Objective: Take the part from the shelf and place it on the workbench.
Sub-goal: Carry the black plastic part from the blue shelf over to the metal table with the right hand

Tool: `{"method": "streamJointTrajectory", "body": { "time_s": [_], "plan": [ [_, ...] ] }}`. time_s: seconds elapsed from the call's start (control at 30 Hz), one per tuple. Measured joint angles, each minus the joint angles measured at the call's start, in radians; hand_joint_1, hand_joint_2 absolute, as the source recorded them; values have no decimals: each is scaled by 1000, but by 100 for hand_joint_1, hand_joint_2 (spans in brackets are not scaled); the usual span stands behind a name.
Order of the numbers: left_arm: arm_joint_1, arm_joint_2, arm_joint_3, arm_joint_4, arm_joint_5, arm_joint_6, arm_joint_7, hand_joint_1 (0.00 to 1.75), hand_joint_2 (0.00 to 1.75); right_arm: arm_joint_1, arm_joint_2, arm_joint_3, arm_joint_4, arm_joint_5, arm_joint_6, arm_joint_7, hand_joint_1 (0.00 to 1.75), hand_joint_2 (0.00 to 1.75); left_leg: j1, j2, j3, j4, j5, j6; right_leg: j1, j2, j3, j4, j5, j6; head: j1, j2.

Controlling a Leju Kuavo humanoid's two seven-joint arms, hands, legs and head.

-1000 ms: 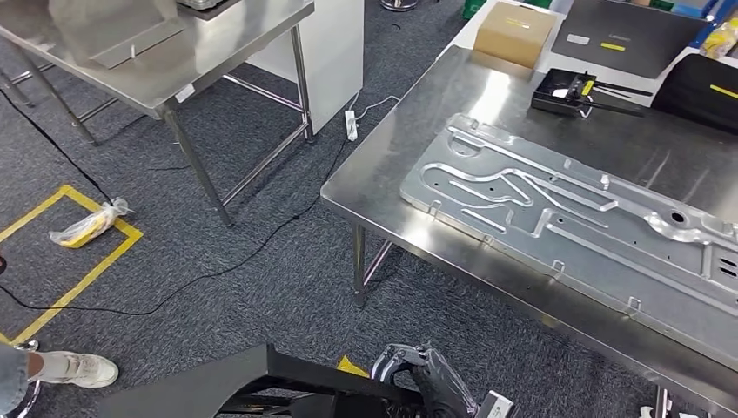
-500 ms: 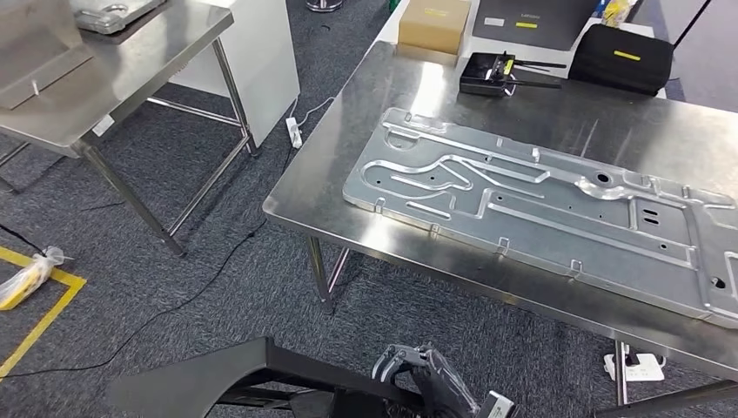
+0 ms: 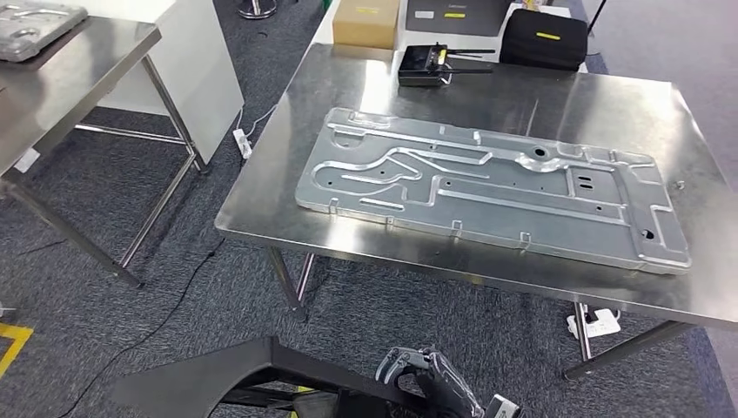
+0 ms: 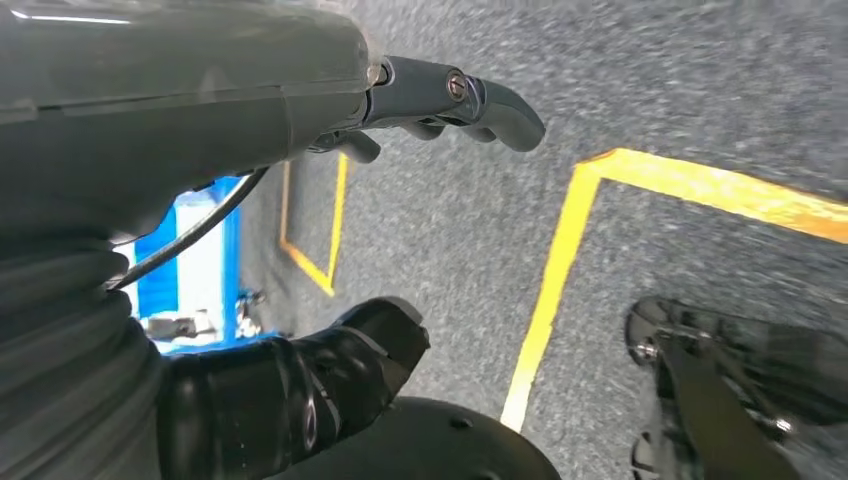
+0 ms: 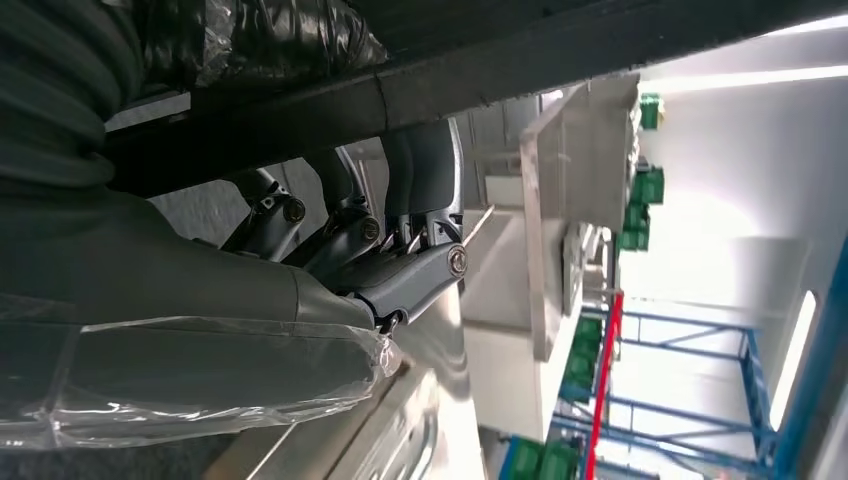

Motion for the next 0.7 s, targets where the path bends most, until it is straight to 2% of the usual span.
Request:
{"method": "streamJointTrajectory", "body": {
  "time_s": [0.03, 0.1, 0.17, 0.2, 0.23, 0.27, 0.3, 0.33, 0.37, 0.4, 0.43, 0.47, 0.53, 0.57, 0.63, 0.67, 0.7],
  "plan": [
    [-2, 0, 0, 0, 0, 0, 0, 0, 175, 1, 0, 0, -1, 0, 0, 0, 175, 175, 2, 3, 4, 0, -3, -6, -2, 11, 2, -3, 1, -7, 0, 0],
    [-3, -1, 0, 0, 0, 0, 1, 0, 175, 3, 0, 0, -3, -1, -1, 0, 175, 175, 6, -31, -3, 31, -30, -15, -8, 33, 7, -13, 6, -21, 0, 0],
    [-1, -1, 0, 0, 0, 1, 1, 0, 175, 3, -1, 0, -5, -1, -1, 0, 175, 175, 8, -81, -53, 140, -91, -19, -9, 54, 10, -17, 8, -30, 0, 0],
    [0, -1, 0, 0, 0, 1, 1, 0, 175, 4, -1, 0, -6, -1, -1, 0, 175, 175, 9, -91, -88, 208, -120, -19, -7, 66, 9, -16, 8, -33, -1, 0],
    [1, -1, 0, 0, 0, 1, 1, 0, 175, 5, -1, 0, -6, -1, -1, 0, 175, 175, 8, -96, -118, 262, -135, -19, -6, 79, 9, -14, 7, -34, 0, 0],
    [2, -2, 0, 0, 0, 1, 1, 0, 175, 6, -1, 0, -6, -1, -1, 0, 175, 175, 8, -97, -134, 285, -129, -18, -4, 93, 9, -12, 6, -35, 0, 0],
    [2, -2, 0, 0, 0, 1, 2, 0, 175, 6, -2, 0, -6, -1, -1, 0, 175, 175, 8, -99, -133, 267, -102, -16, -3, 108, 9, -9, 5, -35, 0, 0],
    [3, -2, 0, 0, 0, 1, 2, 0, 175, 7, -2, 0, -6, -1, -1, 0, 175, 175, 8, -105, -115, 216, -62, -13, -3, 123, 10, -6, 3, -34, -1, 0],
    [4, -2, 0, 0, 0, 1, 2, 0, 175, 7, -2, 0, -6, -1, -2, 0, 175, 175, 9, -122, -90, 147, -23, -9, -4, 137, 10, -2, 1, -32, 0, 0],
    [5, -2, 0, 0, -1, 1, 2, 0, 175, 7, -2, 0, -6, -1, -2, -1, 175, 175, 9, -142, -67, 85, 2, -6, -3, 149, 8, 2, -1, -29, 0, 0],
    [6, -1, 0, 0, -1, 1, 2, 0, 175, 7, -3, 0, -6, -2, -2, -1, 175, 175, 9, -158, -52, 45, 15, -3, -3, 159, 5, 5, -2, -23, 0, 0],
    [5, -1, 0, 0, -1, 1, 2, 0, 175, 7, -3, 0, -6, -2, -3, -1, 175, 175, 7, -169, -46, 26, 15, 0, -4, 168, 1, 6, -2, -17, 0, 0],
    [-1, -2, 0, 0, -1, 1, 1, 0, 175, 7, -3, -1, -7, -2, -5, -1, 175, 175, 5, -158, -42, 20, 17, 7, -6, 182, -3, 4, 1, -3, 0, 0],
    [-3, -2, 0, 0, 0, 1, 1, 0, 175, 8, -4, -2, -7, -3, -7, 0, 175, 175, 6, -150, -38, 15, 20, 14, -6, 172, -4, 8, -1, 2, 0, 0],
    [-3, -2, 0, 0, 0, 1, -1, 0, 175, 7, -4, -4, -8, -1, -14, 3, 175, 175, 9, -134, -32, 4, 27, 26, -5, 123, -26, 58, -33, 10, 1, 0],
    [-1, -2, 0, 0, 0, 0, -2, 0, 175, 6, -4, -6, -9, 0, -18, 7, 175, 175, 7, -125, -31, 2, 28, 30, -6, 94, -52, 113, -63, 13, 2, 0],
    [0, -2, 0, 0, 0, 0, -3, 0, 175, 5, -4, -7, -8, 1, -21, 13, 175, 175, 6, -118, -31, 2, 27, 33, -7, 78, -86, 179, -94, 16, 2, 0]
  ]
}}
